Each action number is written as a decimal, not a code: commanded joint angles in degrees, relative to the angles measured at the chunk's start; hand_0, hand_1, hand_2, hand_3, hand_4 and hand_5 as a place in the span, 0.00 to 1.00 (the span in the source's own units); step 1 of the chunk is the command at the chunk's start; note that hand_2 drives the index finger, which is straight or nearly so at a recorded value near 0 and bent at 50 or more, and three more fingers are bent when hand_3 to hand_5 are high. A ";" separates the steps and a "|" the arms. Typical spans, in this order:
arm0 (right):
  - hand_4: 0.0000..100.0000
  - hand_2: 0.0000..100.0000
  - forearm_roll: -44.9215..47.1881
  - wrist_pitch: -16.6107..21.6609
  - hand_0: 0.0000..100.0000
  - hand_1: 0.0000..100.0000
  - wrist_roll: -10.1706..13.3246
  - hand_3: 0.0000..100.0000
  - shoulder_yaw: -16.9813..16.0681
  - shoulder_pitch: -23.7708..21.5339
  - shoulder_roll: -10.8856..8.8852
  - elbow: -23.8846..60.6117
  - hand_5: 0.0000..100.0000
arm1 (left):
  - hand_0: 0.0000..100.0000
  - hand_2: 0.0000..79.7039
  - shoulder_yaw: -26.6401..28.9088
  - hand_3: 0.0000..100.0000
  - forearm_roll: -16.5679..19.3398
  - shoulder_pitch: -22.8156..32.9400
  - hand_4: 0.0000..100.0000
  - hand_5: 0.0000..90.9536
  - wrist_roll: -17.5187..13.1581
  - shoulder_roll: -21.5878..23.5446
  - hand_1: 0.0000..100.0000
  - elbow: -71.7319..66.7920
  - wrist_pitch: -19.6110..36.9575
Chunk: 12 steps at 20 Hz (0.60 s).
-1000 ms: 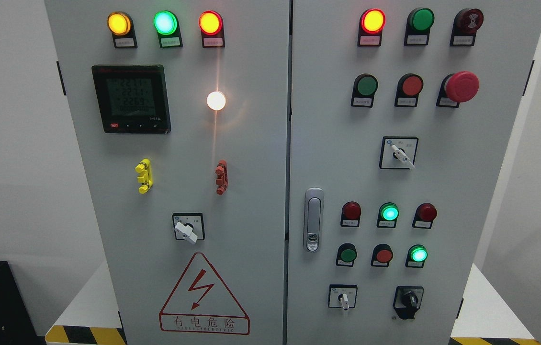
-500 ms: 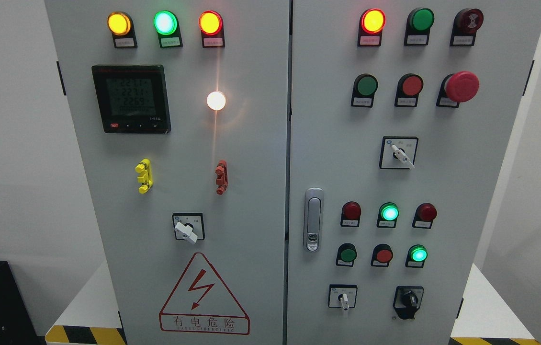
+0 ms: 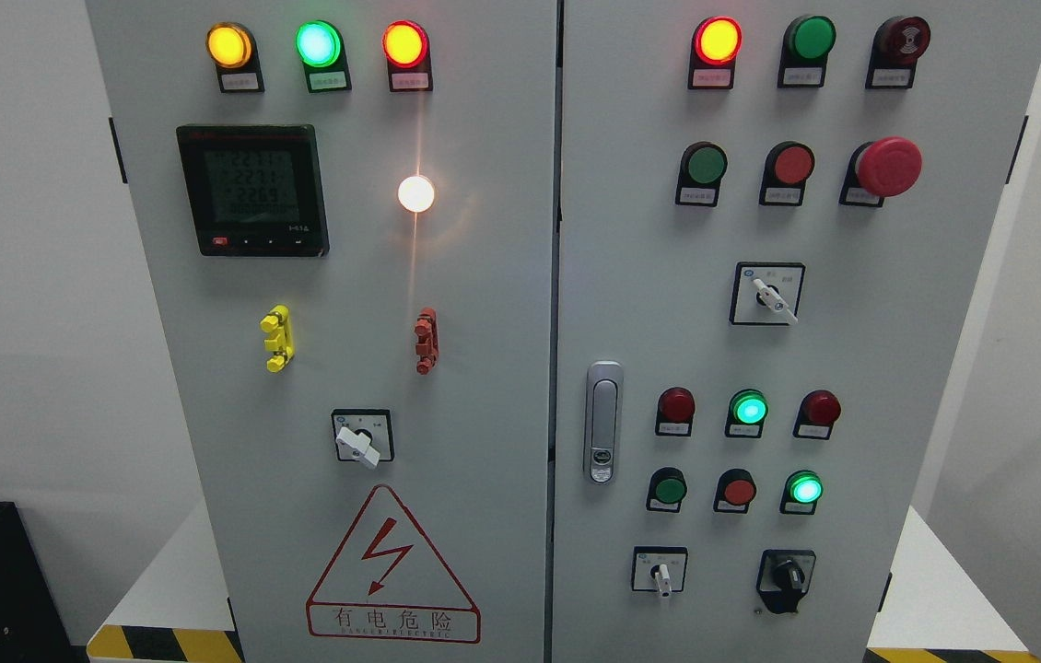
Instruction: Flip black knob to close circuit
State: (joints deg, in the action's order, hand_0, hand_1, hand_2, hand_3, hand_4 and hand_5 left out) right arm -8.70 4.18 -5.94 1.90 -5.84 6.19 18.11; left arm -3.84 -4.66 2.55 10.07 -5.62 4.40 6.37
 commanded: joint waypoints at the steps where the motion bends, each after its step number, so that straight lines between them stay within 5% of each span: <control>1: 0.00 0.01 -8.86 -0.14 0.00 0.11 2.50 0.02 0.03 -0.05 -1.79 13.87 0.00 | 0.12 0.00 -0.03 0.00 0.00 0.00 0.00 0.00 0.04 0.00 0.56 -0.01 0.04; 9: 0.28 0.30 -24.33 -0.05 0.00 0.05 7.78 0.35 -0.58 -0.05 -2.06 25.29 0.00 | 0.12 0.00 0.06 0.00 0.00 0.00 0.00 0.00 -0.05 0.00 0.56 0.08 0.04; 12: 0.38 0.39 -31.18 -0.05 0.00 0.04 9.19 0.46 -1.02 -0.22 -2.06 29.42 0.12 | 0.12 0.00 -0.03 0.00 0.00 0.00 0.00 0.00 0.04 0.00 0.56 -0.01 0.04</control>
State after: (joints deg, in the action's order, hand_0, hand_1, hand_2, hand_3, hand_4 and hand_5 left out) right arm -29.28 4.05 1.89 0.66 -5.91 4.89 33.13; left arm -3.83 -4.66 2.55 10.04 -5.62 4.40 6.37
